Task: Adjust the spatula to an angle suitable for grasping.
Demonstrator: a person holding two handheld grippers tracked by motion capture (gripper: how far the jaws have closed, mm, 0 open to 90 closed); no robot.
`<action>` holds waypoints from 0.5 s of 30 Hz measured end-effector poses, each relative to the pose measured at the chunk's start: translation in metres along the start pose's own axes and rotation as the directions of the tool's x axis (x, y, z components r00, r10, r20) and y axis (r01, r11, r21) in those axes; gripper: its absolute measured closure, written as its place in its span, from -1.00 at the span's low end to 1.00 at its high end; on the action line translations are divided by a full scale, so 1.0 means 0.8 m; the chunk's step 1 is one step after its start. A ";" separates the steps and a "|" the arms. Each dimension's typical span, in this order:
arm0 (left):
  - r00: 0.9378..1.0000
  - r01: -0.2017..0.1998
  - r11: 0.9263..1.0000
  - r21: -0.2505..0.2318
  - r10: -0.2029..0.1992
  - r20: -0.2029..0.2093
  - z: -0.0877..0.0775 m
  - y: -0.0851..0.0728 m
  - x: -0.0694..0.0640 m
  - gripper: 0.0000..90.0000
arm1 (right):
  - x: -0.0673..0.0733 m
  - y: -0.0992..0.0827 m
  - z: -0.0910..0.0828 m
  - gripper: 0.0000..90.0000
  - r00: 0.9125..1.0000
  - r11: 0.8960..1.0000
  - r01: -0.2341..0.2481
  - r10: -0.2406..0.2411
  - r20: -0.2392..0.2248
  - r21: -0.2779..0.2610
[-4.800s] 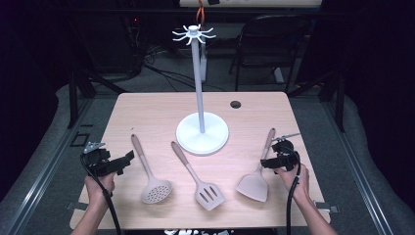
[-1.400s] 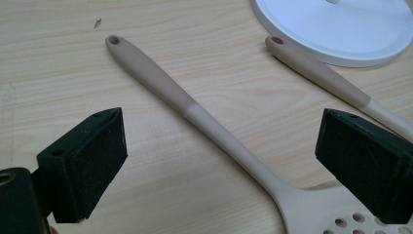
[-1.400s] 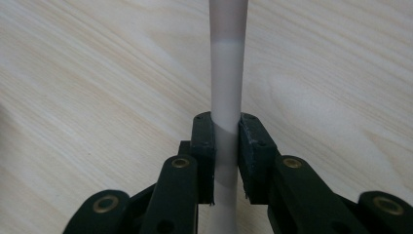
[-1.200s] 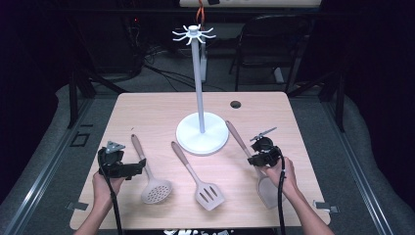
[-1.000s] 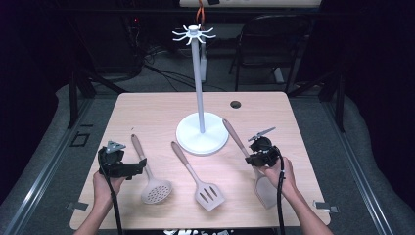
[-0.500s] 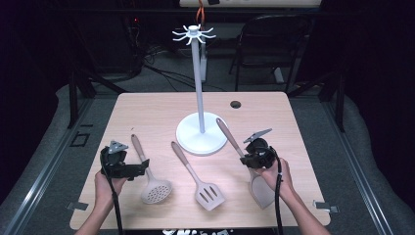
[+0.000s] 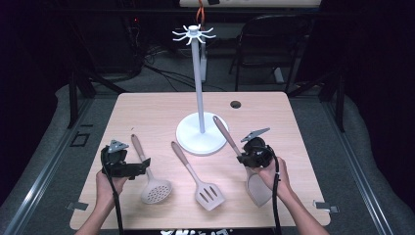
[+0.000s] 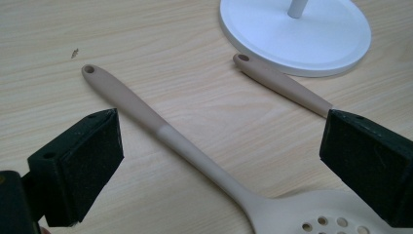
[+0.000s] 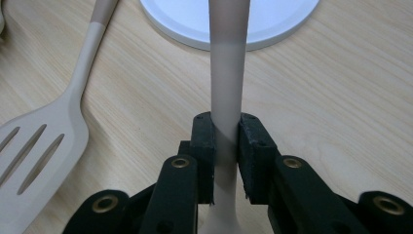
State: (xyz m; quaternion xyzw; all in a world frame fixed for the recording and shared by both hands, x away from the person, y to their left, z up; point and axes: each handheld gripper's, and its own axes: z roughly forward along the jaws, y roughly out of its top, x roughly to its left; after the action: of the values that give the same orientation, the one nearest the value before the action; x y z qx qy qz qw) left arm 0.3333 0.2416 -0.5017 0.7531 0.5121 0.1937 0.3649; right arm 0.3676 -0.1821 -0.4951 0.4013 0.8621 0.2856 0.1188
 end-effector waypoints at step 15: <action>0.998 -0.047 0.998 -0.030 0.049 0.047 0.004 0.018 -0.023 -0.96 | 0.010 0.002 -0.002 0.74 0.999 0.999 0.031 -0.032 -0.005 -0.022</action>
State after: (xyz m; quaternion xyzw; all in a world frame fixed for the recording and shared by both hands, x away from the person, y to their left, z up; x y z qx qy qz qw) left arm 0.3374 0.2204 -0.4918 0.7642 0.4820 0.1917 0.3833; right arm 0.3628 -0.1755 -0.4927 0.3855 0.8654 0.2944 0.1252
